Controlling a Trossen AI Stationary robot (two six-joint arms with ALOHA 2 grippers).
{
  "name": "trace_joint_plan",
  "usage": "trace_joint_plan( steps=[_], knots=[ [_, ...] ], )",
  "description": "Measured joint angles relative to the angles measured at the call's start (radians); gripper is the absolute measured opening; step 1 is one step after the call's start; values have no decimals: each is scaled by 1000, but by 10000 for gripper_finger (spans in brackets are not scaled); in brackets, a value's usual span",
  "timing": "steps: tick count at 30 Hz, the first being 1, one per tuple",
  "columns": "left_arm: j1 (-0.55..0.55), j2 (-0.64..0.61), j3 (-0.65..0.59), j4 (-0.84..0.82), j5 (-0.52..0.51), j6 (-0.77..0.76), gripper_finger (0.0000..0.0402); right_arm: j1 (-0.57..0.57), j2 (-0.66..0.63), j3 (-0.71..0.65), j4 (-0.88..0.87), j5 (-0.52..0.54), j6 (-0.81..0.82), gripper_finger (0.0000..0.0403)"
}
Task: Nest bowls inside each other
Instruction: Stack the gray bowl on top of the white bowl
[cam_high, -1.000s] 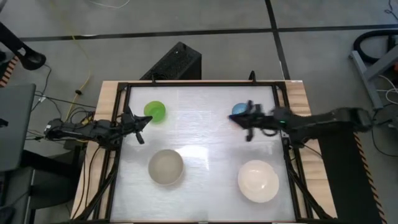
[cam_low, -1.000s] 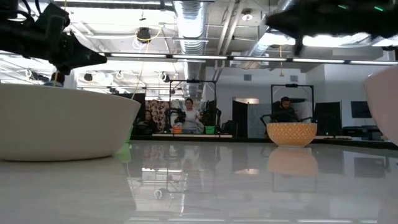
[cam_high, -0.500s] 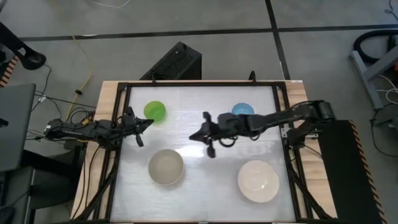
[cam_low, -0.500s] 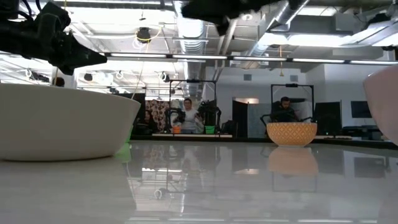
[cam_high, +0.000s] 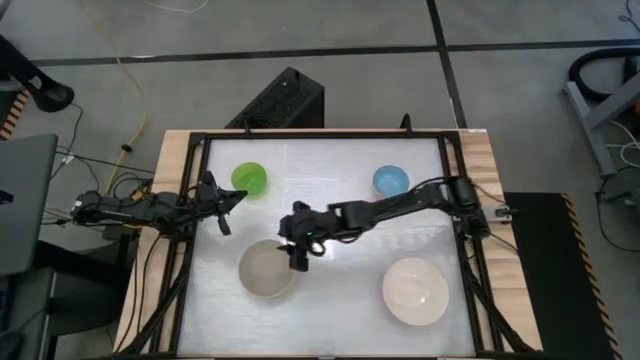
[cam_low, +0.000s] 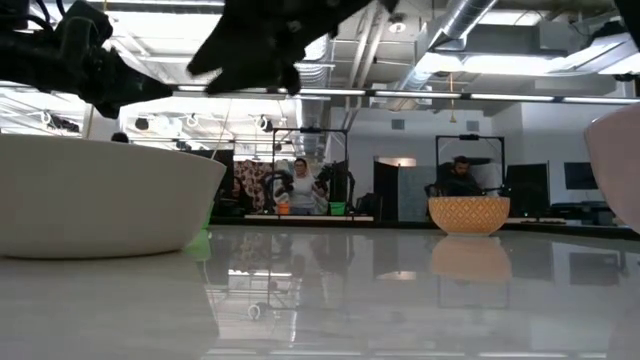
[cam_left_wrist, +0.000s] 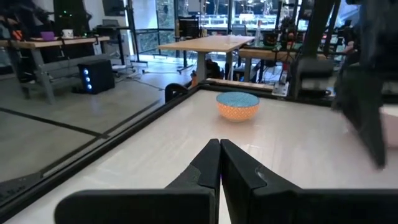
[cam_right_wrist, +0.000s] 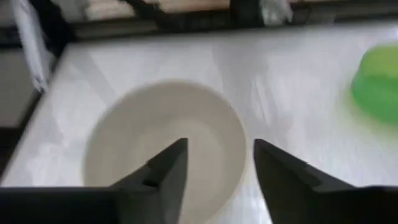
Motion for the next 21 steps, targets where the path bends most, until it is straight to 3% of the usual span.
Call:
trace_joint_plan(
  steps=[6, 15, 21],
  knots=[
    [0, 0, 0, 1, -4, 0, 0, -4, 145, 211, -169, 35, 16, 272],
    [0, 0, 0, 2, -10, 0, 0, -26, 298, 319, -242, 52, 69, 276],
    [0, 0, 0, -3, -23, 3, 0, -36, 318, 323, -256, 52, 90, 275]
  ],
)
